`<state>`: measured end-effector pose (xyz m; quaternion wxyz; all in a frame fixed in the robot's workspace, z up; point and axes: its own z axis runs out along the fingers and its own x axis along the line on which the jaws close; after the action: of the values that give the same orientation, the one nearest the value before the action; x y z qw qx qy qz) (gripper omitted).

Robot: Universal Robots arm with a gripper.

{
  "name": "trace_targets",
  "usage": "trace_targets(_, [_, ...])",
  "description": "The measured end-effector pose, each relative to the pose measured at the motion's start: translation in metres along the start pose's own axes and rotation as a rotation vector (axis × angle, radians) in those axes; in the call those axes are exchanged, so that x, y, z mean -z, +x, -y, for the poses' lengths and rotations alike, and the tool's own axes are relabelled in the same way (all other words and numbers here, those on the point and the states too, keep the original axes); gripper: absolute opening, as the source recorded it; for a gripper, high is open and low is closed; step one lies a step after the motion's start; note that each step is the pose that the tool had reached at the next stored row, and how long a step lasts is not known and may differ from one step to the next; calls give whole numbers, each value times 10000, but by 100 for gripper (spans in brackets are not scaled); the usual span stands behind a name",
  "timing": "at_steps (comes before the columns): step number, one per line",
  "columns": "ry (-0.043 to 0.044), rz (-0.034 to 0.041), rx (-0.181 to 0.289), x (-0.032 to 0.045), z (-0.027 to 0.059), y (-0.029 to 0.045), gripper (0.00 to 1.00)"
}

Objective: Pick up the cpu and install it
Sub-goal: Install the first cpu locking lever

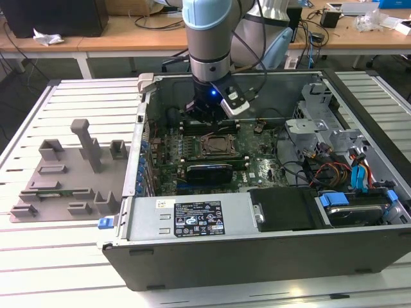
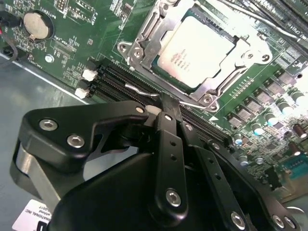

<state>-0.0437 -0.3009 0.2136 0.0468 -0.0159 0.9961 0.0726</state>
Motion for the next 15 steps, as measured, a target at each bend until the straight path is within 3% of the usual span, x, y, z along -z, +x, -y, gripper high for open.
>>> trace_targets(4, [84, 102, -710, -19, 3, 2, 11])
trace_targets(8, [93, 118, -813, -22, 2, 2, 11])
trace_targets(11, [118, 284, -1064, -42, 4, 4, 11])
trace_targets(15, [197, 414, -1818, -55, 6, 5, 11])
